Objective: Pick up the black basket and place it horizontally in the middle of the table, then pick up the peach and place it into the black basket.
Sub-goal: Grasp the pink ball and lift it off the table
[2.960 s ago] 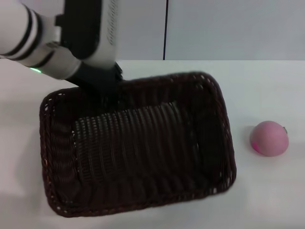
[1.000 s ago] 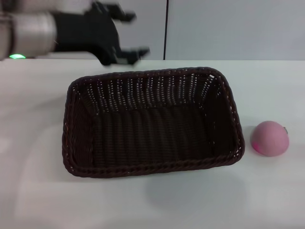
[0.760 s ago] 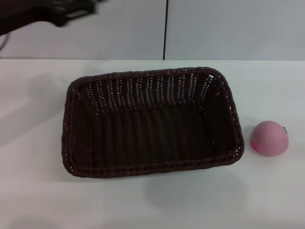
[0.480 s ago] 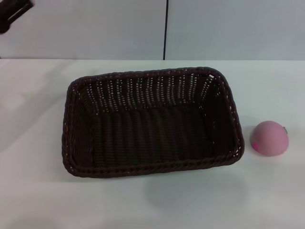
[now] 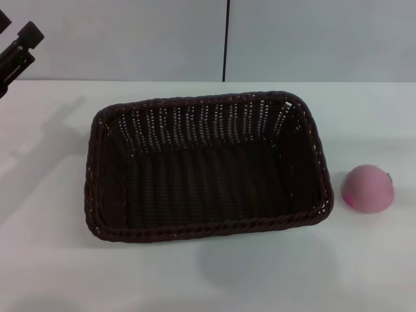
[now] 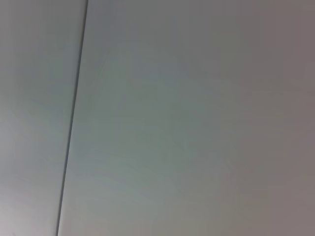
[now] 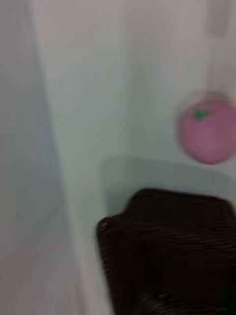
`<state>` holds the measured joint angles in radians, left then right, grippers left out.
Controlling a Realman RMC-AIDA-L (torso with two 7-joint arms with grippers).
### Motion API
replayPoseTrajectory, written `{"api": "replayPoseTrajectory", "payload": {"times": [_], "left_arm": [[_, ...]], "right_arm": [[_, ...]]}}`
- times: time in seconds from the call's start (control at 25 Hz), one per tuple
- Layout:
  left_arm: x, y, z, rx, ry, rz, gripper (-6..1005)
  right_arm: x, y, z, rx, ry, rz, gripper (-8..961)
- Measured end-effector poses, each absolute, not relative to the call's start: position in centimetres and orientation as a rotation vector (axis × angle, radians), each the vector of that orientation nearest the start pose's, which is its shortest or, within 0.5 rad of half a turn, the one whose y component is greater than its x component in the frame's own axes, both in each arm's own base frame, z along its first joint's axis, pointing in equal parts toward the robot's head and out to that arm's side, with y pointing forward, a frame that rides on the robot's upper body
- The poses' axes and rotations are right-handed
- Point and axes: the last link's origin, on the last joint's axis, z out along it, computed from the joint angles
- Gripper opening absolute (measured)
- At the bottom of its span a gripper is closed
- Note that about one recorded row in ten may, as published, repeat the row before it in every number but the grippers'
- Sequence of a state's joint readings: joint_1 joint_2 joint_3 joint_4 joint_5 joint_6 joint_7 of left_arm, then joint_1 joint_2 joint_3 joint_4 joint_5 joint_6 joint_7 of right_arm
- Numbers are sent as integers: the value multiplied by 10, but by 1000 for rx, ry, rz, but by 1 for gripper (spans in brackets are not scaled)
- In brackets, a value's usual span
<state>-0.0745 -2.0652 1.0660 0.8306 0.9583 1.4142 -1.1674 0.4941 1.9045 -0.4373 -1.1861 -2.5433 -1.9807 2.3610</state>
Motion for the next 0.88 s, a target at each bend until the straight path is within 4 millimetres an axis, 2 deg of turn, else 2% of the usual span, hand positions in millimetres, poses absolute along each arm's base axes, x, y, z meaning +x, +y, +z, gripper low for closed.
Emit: {"api": "replayPoseTrajectory", "payload": {"times": [0.12, 0.2, 0.28, 0.44, 0.48, 0.6, 0.88], "left_arm": [[-295, 277, 79, -1950, -521, -1184, 751], [-295, 277, 79, -1949, -523, -1186, 750], [-295, 278, 79, -1950, -522, -1188, 748], [-292, 282, 79, -1952, -514, -1193, 745], [-291, 282, 79, -1953, -513, -1194, 744], [-289, 286, 79, -1956, -506, -1198, 742], [-287, 288, 80, -1955, -499, -1200, 742]], "right_arm": [[305, 300, 149, -2270, 1701, 54, 703], [298, 313, 127, -2311, 1672, 33, 702], [297, 316, 120, -2321, 1667, 26, 702], [293, 330, 81, -2378, 1645, 11, 701], [293, 330, 81, -2378, 1645, 11, 701], [293, 337, 64, -2391, 1649, 10, 701], [296, 339, 61, -2369, 1657, 21, 699]]}}
